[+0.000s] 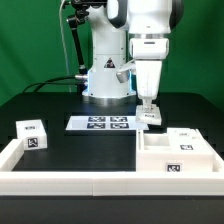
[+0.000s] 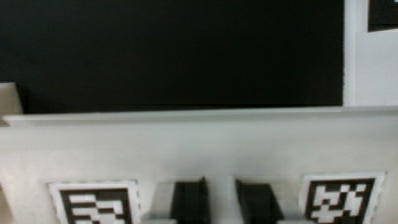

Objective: Assemble cabinet

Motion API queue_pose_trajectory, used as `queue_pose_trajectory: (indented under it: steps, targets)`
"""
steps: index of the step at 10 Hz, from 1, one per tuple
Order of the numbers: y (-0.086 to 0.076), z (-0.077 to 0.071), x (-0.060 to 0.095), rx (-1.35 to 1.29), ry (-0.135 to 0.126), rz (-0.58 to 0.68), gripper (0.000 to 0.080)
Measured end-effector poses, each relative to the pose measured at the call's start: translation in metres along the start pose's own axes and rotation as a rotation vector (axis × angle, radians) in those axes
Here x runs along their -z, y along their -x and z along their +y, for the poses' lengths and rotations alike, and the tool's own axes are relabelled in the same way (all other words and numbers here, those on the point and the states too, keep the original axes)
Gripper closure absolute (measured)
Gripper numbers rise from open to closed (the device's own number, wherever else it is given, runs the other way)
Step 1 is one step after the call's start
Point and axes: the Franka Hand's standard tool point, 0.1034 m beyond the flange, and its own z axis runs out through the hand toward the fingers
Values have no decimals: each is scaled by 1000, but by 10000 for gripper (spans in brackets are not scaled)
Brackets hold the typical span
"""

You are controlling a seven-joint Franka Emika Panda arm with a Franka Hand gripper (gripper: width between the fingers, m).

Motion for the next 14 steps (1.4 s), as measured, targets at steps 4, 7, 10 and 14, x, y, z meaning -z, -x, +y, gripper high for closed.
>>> queue_pose_trajectory:
  steps: [4, 7, 10, 14]
  targets:
    - [-1, 3, 1, -1, 2, 0, 728]
    - [-1, 21, -3, -3, -3, 6, 728]
    - [-4, 33, -5, -7, -3, 9, 728]
    - [-4, 34, -6, -4, -4, 10, 728]
